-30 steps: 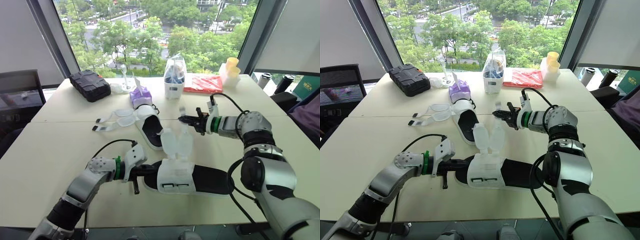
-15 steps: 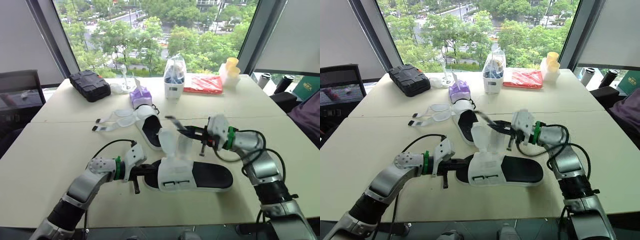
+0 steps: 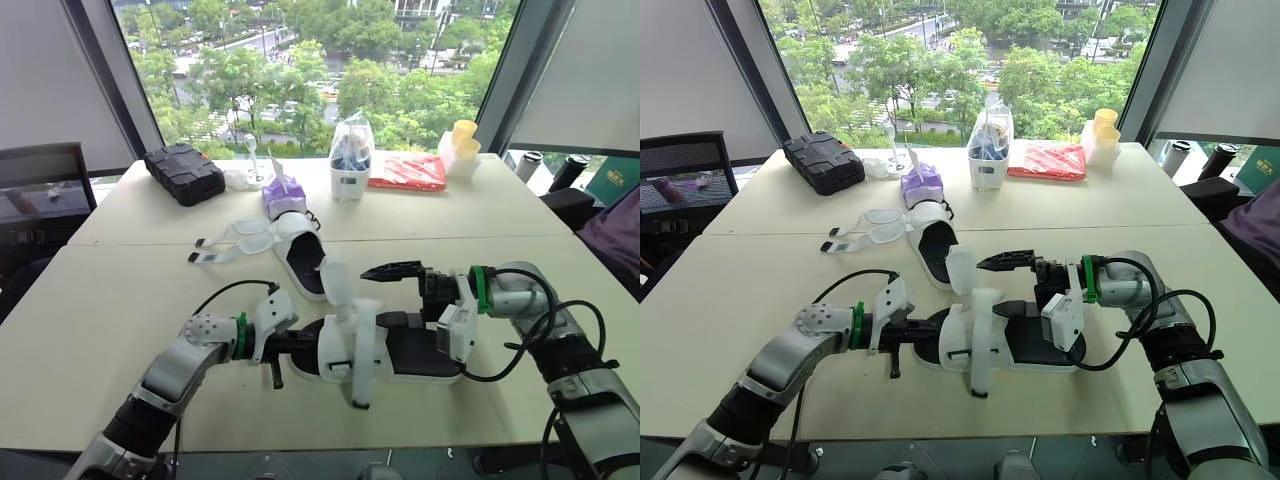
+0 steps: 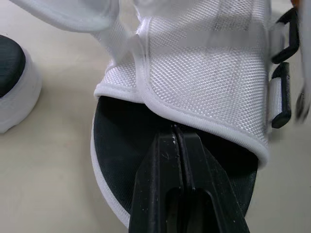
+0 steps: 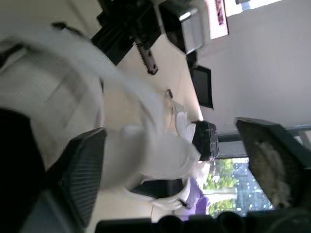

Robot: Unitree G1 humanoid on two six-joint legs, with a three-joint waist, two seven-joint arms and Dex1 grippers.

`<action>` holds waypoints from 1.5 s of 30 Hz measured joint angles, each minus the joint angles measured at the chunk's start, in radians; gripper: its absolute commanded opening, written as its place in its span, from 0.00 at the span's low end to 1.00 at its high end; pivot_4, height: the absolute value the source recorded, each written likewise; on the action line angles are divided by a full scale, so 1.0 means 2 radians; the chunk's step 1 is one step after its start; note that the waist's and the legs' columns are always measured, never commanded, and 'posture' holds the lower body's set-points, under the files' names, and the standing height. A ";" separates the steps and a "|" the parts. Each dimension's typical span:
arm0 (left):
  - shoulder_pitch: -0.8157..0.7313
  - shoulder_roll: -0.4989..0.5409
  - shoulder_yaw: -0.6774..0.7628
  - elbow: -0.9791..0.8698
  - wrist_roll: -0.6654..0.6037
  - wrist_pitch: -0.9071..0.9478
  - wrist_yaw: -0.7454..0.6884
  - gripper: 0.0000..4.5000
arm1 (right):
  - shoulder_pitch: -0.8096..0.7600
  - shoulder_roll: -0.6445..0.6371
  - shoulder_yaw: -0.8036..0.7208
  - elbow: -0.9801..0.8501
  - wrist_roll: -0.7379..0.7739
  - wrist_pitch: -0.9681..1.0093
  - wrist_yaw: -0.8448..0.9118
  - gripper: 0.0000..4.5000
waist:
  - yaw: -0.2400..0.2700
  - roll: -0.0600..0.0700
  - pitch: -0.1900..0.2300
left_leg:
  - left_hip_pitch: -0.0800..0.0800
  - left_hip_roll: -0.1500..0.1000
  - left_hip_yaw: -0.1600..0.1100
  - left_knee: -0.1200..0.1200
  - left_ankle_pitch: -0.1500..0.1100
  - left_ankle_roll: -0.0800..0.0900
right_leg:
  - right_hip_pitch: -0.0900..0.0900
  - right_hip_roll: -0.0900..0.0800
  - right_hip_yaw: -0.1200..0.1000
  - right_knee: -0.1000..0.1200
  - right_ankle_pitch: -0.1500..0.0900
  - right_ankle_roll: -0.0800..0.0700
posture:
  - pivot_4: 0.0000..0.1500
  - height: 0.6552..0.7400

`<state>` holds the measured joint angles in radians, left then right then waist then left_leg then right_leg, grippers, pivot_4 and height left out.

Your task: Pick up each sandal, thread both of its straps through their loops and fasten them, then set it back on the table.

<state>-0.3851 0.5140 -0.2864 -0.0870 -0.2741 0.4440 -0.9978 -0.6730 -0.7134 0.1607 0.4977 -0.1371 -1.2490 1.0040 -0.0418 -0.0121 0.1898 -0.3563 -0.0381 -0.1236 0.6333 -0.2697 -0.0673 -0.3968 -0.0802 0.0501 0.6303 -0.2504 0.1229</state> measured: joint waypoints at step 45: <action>-0.022 -0.032 -0.002 0.027 0.006 -0.005 0.005 0.00 | 0.268 -0.008 -0.055 -0.496 0.645 1.196 -0.238 0.79 | 0.015 -0.001 0.000 | -0.009 0.000 -0.001 0.007 -0.001 0.002 | -0.004 0.000 -0.001 -0.002 0.001 0.001 | 1.00 1.00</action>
<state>-0.4295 0.4497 -0.2912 -0.0329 -0.2625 0.4346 -0.9880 -0.1362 -0.7293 0.0515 -0.4940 1.1520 1.1437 0.5275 -0.0115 -0.0138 0.1904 -0.3737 -0.0380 -0.1249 0.6466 -0.2726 -0.0625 -0.4046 -0.0803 0.0488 0.6269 -0.2486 0.1251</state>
